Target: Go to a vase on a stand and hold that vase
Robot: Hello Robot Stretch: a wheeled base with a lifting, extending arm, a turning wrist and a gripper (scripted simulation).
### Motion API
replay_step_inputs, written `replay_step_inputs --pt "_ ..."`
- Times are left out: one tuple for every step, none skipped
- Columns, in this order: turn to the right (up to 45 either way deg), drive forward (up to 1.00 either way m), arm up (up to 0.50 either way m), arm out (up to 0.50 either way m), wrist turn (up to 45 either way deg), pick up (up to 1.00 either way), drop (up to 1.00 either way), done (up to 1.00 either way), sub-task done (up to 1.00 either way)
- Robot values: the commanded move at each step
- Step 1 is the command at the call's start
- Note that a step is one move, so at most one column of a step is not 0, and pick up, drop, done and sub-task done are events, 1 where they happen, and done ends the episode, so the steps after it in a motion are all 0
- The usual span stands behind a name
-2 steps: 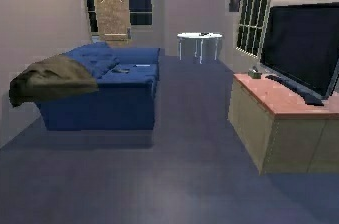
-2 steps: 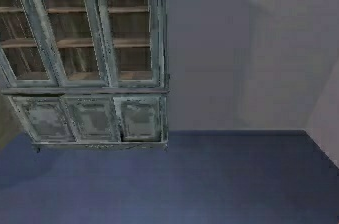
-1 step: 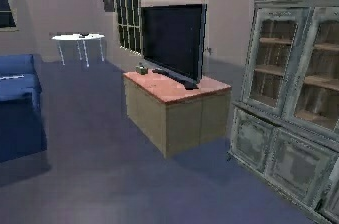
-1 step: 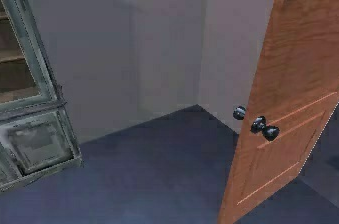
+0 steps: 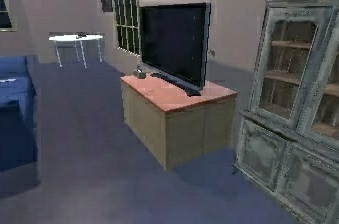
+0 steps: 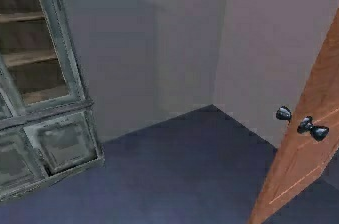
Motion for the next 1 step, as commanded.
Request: replay_step_inputs --pt "0.0 0.75 0.00 0.00 0.0 0.00 0.00 0.00 0.00"
